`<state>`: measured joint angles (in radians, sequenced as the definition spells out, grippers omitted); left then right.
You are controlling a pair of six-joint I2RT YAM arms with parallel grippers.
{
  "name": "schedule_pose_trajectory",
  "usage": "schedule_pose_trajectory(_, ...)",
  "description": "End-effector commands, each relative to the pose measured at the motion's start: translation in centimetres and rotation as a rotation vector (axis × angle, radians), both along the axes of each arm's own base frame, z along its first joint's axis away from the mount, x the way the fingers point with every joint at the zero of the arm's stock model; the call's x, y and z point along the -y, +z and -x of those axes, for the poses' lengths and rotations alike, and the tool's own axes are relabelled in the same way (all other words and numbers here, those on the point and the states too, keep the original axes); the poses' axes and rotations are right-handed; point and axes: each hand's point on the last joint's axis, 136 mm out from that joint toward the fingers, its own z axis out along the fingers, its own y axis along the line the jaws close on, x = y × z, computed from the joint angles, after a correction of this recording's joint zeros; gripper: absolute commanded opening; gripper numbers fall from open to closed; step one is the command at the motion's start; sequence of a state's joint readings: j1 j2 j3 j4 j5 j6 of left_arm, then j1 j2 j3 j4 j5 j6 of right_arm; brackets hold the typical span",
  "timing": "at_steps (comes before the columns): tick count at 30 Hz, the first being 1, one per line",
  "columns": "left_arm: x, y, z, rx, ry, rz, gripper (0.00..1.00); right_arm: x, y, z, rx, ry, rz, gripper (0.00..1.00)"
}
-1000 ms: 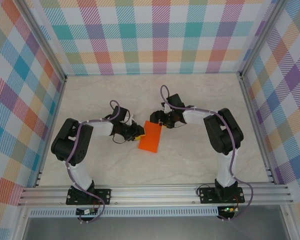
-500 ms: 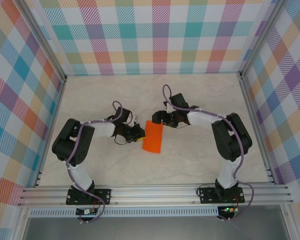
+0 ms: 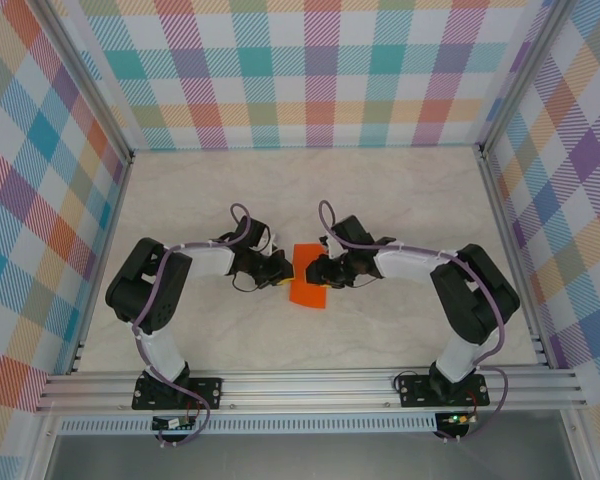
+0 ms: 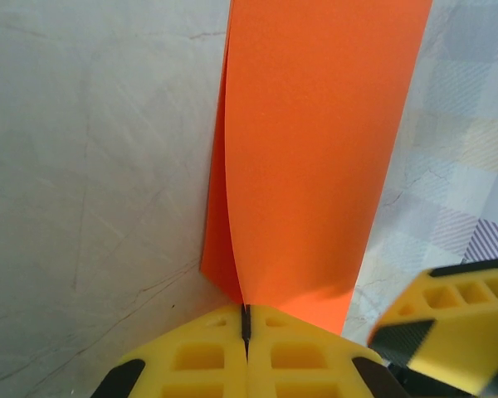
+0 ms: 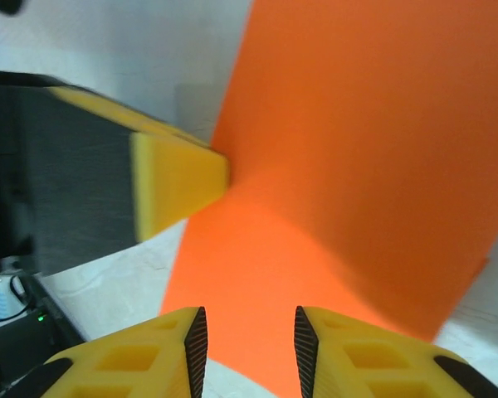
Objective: Fold a paper plane with a square sheet of paper (fold left side to right side)
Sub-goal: Third fold the triangle at the center of the table.
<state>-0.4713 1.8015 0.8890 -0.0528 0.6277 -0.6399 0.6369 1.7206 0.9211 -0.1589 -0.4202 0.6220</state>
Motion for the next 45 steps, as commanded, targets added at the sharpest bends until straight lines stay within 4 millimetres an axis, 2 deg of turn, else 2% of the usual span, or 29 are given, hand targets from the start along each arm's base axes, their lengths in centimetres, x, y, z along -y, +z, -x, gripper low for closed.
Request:
schedule_pose_trajectory(1, 0.4, 1.3, 0.1, 0.004, 0.012, 0.0, 0.04, 1.1, -1.8, 0.3, -0.03, -0.031, 0.062, 0.36)
schedule_pose_trajectory(3, 0.4, 1.3, 0.2, -0.012, 0.034, -0.007, 0.02, 1.4, -1.5, 0.3, 0.002, -0.027, 0.066, 0.37)
schedule_pose_trajectory(8, 0.3, 0.9, 0.7, -0.08, 0.11, -0.018, 0.0, 3.2, 2.5, 0.1, 0.233, 0.0, 0.085, 0.56)
schedule_pose_trajectory(10, 0.4, 0.8, 0.8, -0.103, 0.124, -0.017, 0.0, 3.3, 3.9, 1.0, 0.327, 0.065, 0.103, 0.64)
schedule_pose_trajectory(13, 0.5, 0.6, 1.1, -0.123, 0.128, -0.021, 0.0, 2.4, 5.0, 3.2, 0.449, 0.173, 0.121, 0.72)
schedule_pose_trajectory(16, 0.5, 0.7, 1.2, -0.125, 0.126, -0.029, 0.0, 1.3, 4.8, 5.6, 0.578, 0.285, 0.193, 0.79)
schedule_pose_trajectory(19, 0.4, 0.8, 1.2, -0.125, 0.122, -0.034, 0.0, 0.3, 4.0, 7.2, 0.717, 0.379, 0.293, 0.85)
schedule_pose_trajectory(25, 0.5, 0.9, 1.3, -0.129, 0.114, -0.032, 0.0, -2.3, 2.4, 7.4, 0.917, 0.535, 0.492, 0.86)
schedule_pose_trajectory(30, 0.6, 1.2, 1.2, -0.124, 0.108, -0.032, 0.0, -4.3, 0.6, 6.4, 0.978, 0.631, 0.593, 0.81)
schedule_pose_trajectory(34, 0.7, 1.4, 1.3, -0.123, 0.105, -0.033, 0.0, -5.3, 0.3, 5.6, 1.007, 0.643, 0.62, 0.77)
schedule_pose_trajectory(38, 0.7, 1.5, 1.2, -0.118, 0.101, -0.034, 0.0, -5.8, -0.2, 5.2, 1.005, 0.642, 0.638, 0.64)
schedule_pose_trajectory(42, 0.6, 1.5, 1.3, -0.117, 0.094, -0.042, 0.0, -5.6, -0.4, 5.2, 0.998, 0.644, 0.648, 0.45)
schedule_pose_trajectory(45, 0.7, 1.5, 1.2, -0.115, 0.092, -0.042, 0.0, -5.1, -0.3, 5.3, 0.995, 0.646, 0.651, 0.34)
